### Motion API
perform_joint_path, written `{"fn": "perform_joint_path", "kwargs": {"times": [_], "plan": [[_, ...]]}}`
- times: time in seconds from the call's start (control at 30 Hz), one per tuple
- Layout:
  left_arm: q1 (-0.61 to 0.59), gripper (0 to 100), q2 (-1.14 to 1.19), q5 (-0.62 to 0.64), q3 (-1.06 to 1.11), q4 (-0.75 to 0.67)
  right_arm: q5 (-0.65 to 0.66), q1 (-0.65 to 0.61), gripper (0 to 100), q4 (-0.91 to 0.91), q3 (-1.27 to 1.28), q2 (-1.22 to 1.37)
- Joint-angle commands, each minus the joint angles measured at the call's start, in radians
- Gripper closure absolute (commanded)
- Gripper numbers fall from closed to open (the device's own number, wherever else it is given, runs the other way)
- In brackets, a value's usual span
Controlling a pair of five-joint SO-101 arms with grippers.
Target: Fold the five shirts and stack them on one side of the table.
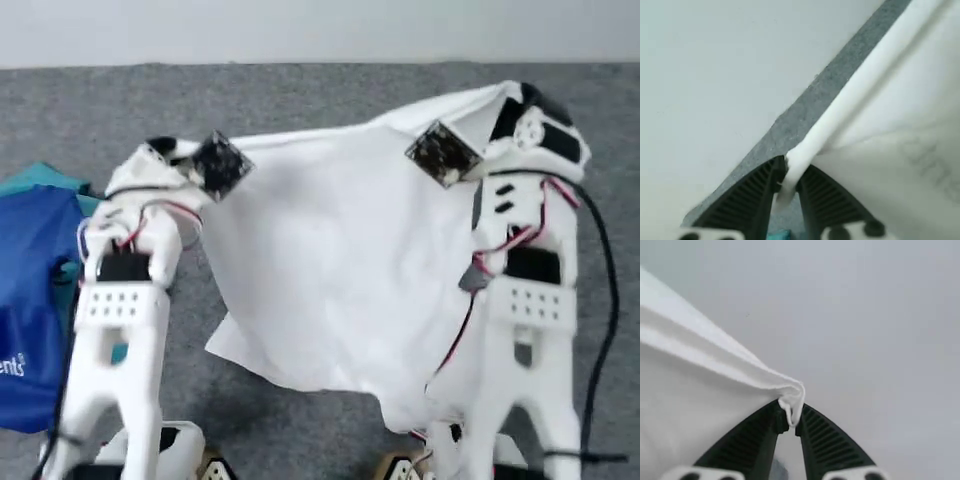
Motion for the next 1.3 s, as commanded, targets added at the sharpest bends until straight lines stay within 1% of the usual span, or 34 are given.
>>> {"fn": "perform_joint_path", "kwargs": {"times": [0.0,0.2,0.33,0.4,0.57,0.63,0.73,0.9,1.0,1.13,1.27], "plan": [[-0.026,99,0.137,-0.017,-0.200,-0.035,0.031,0.019,98.9,-0.041,-0.160,0.101],[0.018,98,0.342,-0.017,-0.435,-0.035,0.066,0.024,98.9,-0.041,-0.345,0.269],[0.049,98,0.443,-0.017,-0.518,-0.035,0.066,0.042,98.9,-0.041,-0.431,0.355],[0.052,98,0.493,-0.035,-0.547,-0.035,0.066,0.042,98.9,-0.041,-0.450,0.389],[0.048,98,0.603,-0.132,-0.602,-0.035,0.075,0.036,98.9,-0.041,-0.457,0.437],[0.037,98,0.631,-0.141,-0.616,-0.035,0.107,0.036,98.9,-0.041,-0.457,0.447],[0.032,98,0.649,-0.143,-0.622,-0.032,0.109,0.053,98.9,-0.038,-0.457,0.447],[0.040,98,0.651,-0.143,-0.622,0.057,0.114,0.105,98.9,-0.028,-0.450,0.412],[0.041,98,0.651,-0.143,-0.622,0.104,0.114,0.114,98.9,0.094,-0.446,0.357],[0.051,98,0.641,-0.143,-0.622,0.222,0.114,0.110,98.9,0.366,-0.446,0.255],[0.068,98,0.628,-0.141,-0.622,0.331,0.112,0.090,98.9,0.596,-0.445,0.185]]}}
